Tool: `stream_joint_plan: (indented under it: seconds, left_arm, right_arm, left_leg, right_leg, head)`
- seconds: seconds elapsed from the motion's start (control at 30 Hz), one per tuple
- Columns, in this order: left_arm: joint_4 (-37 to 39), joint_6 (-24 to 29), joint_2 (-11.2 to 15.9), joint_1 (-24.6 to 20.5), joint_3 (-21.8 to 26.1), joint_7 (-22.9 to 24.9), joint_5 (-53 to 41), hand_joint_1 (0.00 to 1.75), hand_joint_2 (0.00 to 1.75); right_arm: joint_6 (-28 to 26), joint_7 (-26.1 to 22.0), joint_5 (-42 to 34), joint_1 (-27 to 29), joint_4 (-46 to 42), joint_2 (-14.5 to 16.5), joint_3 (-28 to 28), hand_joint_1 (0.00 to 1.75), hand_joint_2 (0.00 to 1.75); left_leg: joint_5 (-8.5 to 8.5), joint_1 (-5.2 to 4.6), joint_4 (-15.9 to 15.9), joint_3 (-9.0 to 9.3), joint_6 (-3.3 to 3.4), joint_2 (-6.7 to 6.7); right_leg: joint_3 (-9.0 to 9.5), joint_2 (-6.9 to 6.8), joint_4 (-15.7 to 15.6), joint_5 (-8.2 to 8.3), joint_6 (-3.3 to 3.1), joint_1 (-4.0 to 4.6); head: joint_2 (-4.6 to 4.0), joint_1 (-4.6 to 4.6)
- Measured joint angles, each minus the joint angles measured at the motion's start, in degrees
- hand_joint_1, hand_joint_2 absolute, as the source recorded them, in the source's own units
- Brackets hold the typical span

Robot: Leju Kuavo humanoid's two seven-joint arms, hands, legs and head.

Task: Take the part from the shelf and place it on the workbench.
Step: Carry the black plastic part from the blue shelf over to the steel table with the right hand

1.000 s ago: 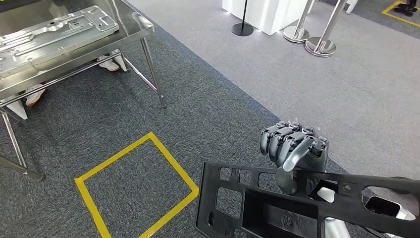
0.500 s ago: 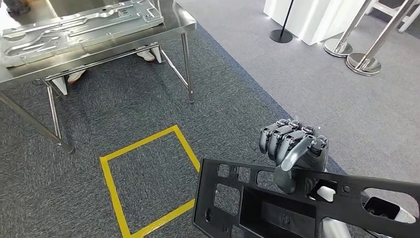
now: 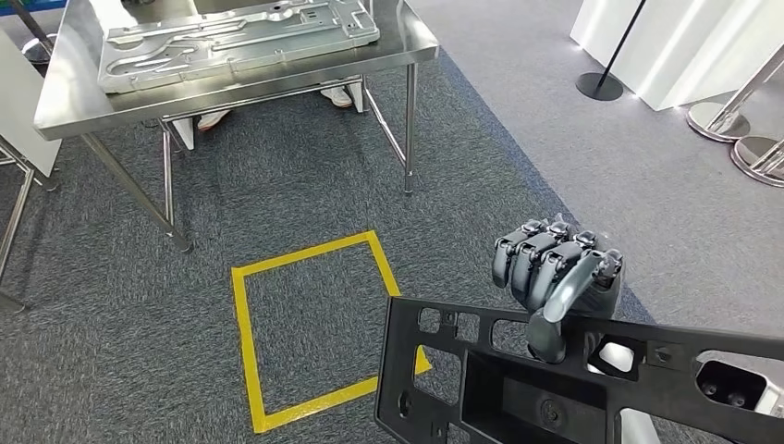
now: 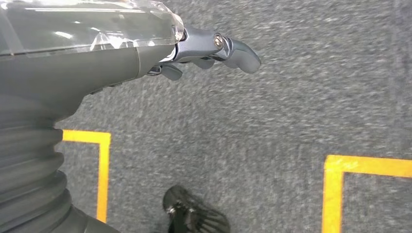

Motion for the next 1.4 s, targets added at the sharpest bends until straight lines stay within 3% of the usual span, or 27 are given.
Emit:
stream_joint_plan:
  seconds: [0.07,0.13,0.2,0.23,0.27,0.3,0.37,0.43,0.5,0.57,0.63,0.7,0.73,0.77,0.83,0.9,1.07,1.13,1.2,1.23,1.27,1.3,1.33,1.4]
  left_arm:
    - [0.02,-0.08,-0.09,0.08,0.14,0.05,0.21,0.0,1.75]
    - [0.02,-0.38,-0.17,-0.24,0.25,0.01,0.49,0.0,1.75]
    - [0.03,-0.78,-0.28,-0.43,0.32,-0.12,0.67,0.0,1.75]
    - [0.03,-0.94,-0.36,-0.39,0.37,-0.2,0.73,0.0,1.75]
    - [0.03,-1.1,-0.41,-0.32,0.45,-0.32,0.79,0.0,1.75]
    - [0.02,-1.26,-0.44,-0.27,0.56,-0.45,0.86,0.0,1.75]
    - [0.02,-1.62,-0.43,-0.39,0.85,-0.83,1.04,0.0,1.75]
    - [0.02,-1.96,-0.45,-0.51,1.07,-1.16,1.23,0.0,1.75]
    - [0.02,-2.32,-0.49,-0.4,1.2,-1.44,1.38,0.0,1.75]
    - [0.02,-2.8,-0.51,-0.38,1.26,-1.84,1.66,0.0,1.75]
    - [0.02,-3.52,-0.52,-0.65,1.29,-2.37,2.06,0.0,1.75]
    - [0.02,-4.33,-0.54,-0.81,1.34,-2.88,2.4,0.0,1.75]
    - [0.02,-4.65,-0.54,-0.8,1.4,-3.09,2.53,0.0,1.75]
    - [0.02,-4.97,-0.55,-0.77,1.47,-3.29,2.6,0.0,1.75]
    - [0.02,-5.36,-0.61,-0.77,1.59,-3.62,2.65,0.0,1.75]
    - [0.02,-5.54,-0.68,-0.77,1.63,-3.93,2.66,0.0,1.75]
    - [0.02,-5.74,-0.74,-0.59,1.65,-4.63,2.57,0.0,1.75]
    - [0.02,-5.86,-0.77,-0.64,1.64,-5.03,2.46,0.0,1.75]
    - [0.02,-6.08,-0.8,-0.61,1.64,-5.38,2.32,0.0,1.75]
    - [0.02,-6.21,-0.81,-0.53,1.64,-5.48,2.22,0.0,1.75]
    - [0.02,-6.32,-0.83,-0.46,1.64,-5.56,2.14,0.0,1.75]
    - [0.02,-6.39,-0.84,-0.42,1.64,-5.62,2.04,0.0,1.75]
    - [0.02,-6.44,-0.82,-0.39,1.64,-5.69,1.96,0.0,1.75]
    - [0.02,-6.48,-0.78,-0.49,1.63,-5.81,1.83,0.0,1.75]
  right_arm:
    - [0.39,0.0,-0.31,-0.16,0.04,-0.04,-0.01,1.69,1.75]
    - [0.69,0.0,-0.46,-0.17,0.13,-0.07,-0.03,1.69,1.75]
    - [0.79,0.0,-0.54,-0.15,0.27,-0.09,-0.06,1.69,1.75]
    - [0.81,0.0,-0.6,-0.16,0.34,-0.09,-0.08,1.69,1.75]
    - [0.87,0.0,-0.71,-0.17,0.38,-0.1,-0.1,1.69,1.75]
    - [0.95,0.0,-0.86,-0.2,0.4,-0.1,-0.14,1.69,1.75]
    - [1.19,0.0,-1.15,-0.29,0.41,-0.12,-0.25,1.69,1.75]
    - [1.42,0.0,-1.27,-0.43,0.43,-0.15,-0.37,1.69,1.75]
    - [1.6,0.0,-1.39,-0.59,0.46,-0.18,-0.46,1.69,1.75]
    - [1.89,0.0,-1.89,-0.83,0.54,-0.18,-0.73,1.69,1.75]
    - [2.69,0.0,-3.1,-0.99,0.66,-0.18,-1.35,1.69,1.75]
    - [3.89,0.0,-4.21,-1.0,0.78,-0.17,-2.09,1.69,1.75]
    - [4.41,0.0,-4.43,-1.01,0.82,-0.16,-2.49,1.69,1.75]
    - [4.85,0.0,-4.49,-1.03,0.85,-0.15,-2.92,1.69,1.75]
    - [5.38,0.0,-4.49,-1.13,0.86,-0.13,-3.73,1.69,1.75]
    - [5.62,0.0,-4.48,-1.18,0.85,-0.07,-4.25,1.69,1.75]
    - [5.8,0.0,-3.73,-1.0,0.7,0.68,-5.05,1.69,1.75]
    - [5.82,0.0,-3.02,-0.72,0.49,1.25,-5.11,1.69,1.75]
    - [5.81,0.0,-2.33,-0.12,0.38,1.7,-5.2,1.69,1.75]
    - [5.8,0.0,-2.04,0.21,0.34,1.9,-5.27,1.69,1.75]
    - [5.79,0.0,-1.8,0.48,0.26,2.08,-5.35,1.69,1.75]
    - [5.78,0.0,-1.57,0.67,0.14,2.25,-5.43,1.69,1.75]
    - [5.78,0.0,-1.36,0.79,-0.05,2.43,-5.53,1.69,1.75]
    - [5.74,0.0,-1.01,0.93,-0.39,2.75,-5.79,1.69,1.75]
  left_leg:
    - [-1.36,-0.17,1.96,-1.0,-0.51,2.45]
    - [-4.92,-0.15,8.55,-4.13,-0.94,5.92]
    - [-7.49,0.07,15.4,-7.49,-1.35,7.07]
    - [-7.27,0.16,16.25,-7.88,-1.48,7.26]
    - [-5.96,0.22,14.66,-7.0,-1.53,7.52]
    - [-3.99,0.25,11.1,-5.06,-1.49,8.11]
    - [-1.17,-0.09,3.24,-0.89,-0.93,10.79]
    - [-0.68,-0.55,0.17,0.52,-0.15,12.06]
    - [-0.53,-0.55,0.07,0.35,0.46,10.66]
    - [-0.28,-0.28,-0.19,0.42,1.09,9.45]
    - [-0.1,-0.13,-0.31,0.4,1.58,8.39]
    - [-0.08,-0.18,-0.27,0.35,1.78,7.37]
    - [-0.1,-0.2,-0.22,0.36,1.79,6.88]
    - [-0.13,-0.21,-0.15,0.42,1.74,6.42]
    - [-0.3,-0.2,0.04,0.59,1.5,5.68]
    - [-0.55,-0.4,0.35,0.55,1.01,5.24]
    - [-1.42,-0.43,1.2,0.11,-0.51,5.61]
    - [-4.45,-0.29,6.73,-2.34,-0.98,6.56]
    - [-7.73,-0.22,14.72,-6.24,-1.33,7.08]
    - [-8.1,-0.2,16.94,-7.4,-1.38,7.19]
    - [-7.38,-0.2,16.99,-7.5,-1.35,7.27]
    - [-5.67,-0.21,14.67,-6.39,-1.21,7.34]
    - [-3.41,-0.23,10.58,-4.37,-0.95,7.48]
    - [-1.03,-0.54,3.09,-0.49,-0.24,7.94]
  right_leg:
    - [0.42,-1.42,-0.75,0.27,-0.82,-0.2]
    - [0.64,-3.03,-1.07,0.25,-1.33,-0.05]
    - [0.67,-4.69,-1.01,0.08,-1.43,0.14]
    - [0.72,-5.43,-0.95,-0.03,-1.4,0.18]
    - [0.82,-6.15,-0.88,-0.19,-1.32,0.19]
    - [1.01,-6.84,-0.78,-0.4,-1.19,0.2]
    - [1.41,-8.08,-0.54,-0.9,-0.76,0.44]
    - [1.63,-9.14,-0.42,-1.22,-0.21,0.83]
    - [1.82,-9.95,-0.44,-1.46,0.38,0.92]
    - [1.34,-7.79,1.23,-2.88,1.01,0.58]
    - [-1.55,-4.27,7.47,-6.34,1.43,0.24]
    - [-5.73,-3.12,15.4,-9.27,1.6,0.17]
    - [-6.89,-3.01,17.16,-9.18,1.63,0.16]
    - [-6.91,-2.99,16.47,-7.85,1.6,0.13]
    - [-3.95,-2.86,9.06,-3.18,1.32,0.08]
    - [-1.13,-2.56,2.35,-0.47,0.89,0.19]
    - [-0.46,-2.59,0.21,0.02,-0.77,0.22]
    - [-0.2,-2.88,-0.12,-0.04,-1.35,0.13]
    - [-0.03,-3.13,-0.13,-0.36,-1.61,0.25]
    - [0.14,-3.25,-0.12,-0.53,-1.64,0.28]
    - [0.41,-3.33,-0.12,-0.73,-1.6,0.3]
    - [0.78,-3.41,-0.12,-0.97,-1.52,0.31]
    - [1.25,-3.47,-0.12,-1.26,-1.4,0.32]
    - [2.02,-3.6,-0.14,-1.84,-0.91,0.5]
  head:
    - [0.0,0.0]
    - [-0.01,0.0]
    - [-0.01,0.0]
    - [-0.01,0.0]
    - [-0.01,0.0]
    - [-0.01,0.0]
    - [-0.01,0.0]
    - [0.0,0.0]
    - [0.0,0.0]
    - [-0.01,0.01]
    - [-0.01,0.01]
    - [0.0,0.0]
    - [0.0,0.0]
    - [0.0,0.0]
    - [0.0,0.0]
    - [0.0,0.0]
    - [0.0,0.0]
    - [0.0,0.0]
    - [-0.01,0.0]
    - [-0.01,0.0]
    - [-0.01,0.0]
    - [-0.01,0.0]
    - [-0.01,0.0]
    - [0.0,0.0]
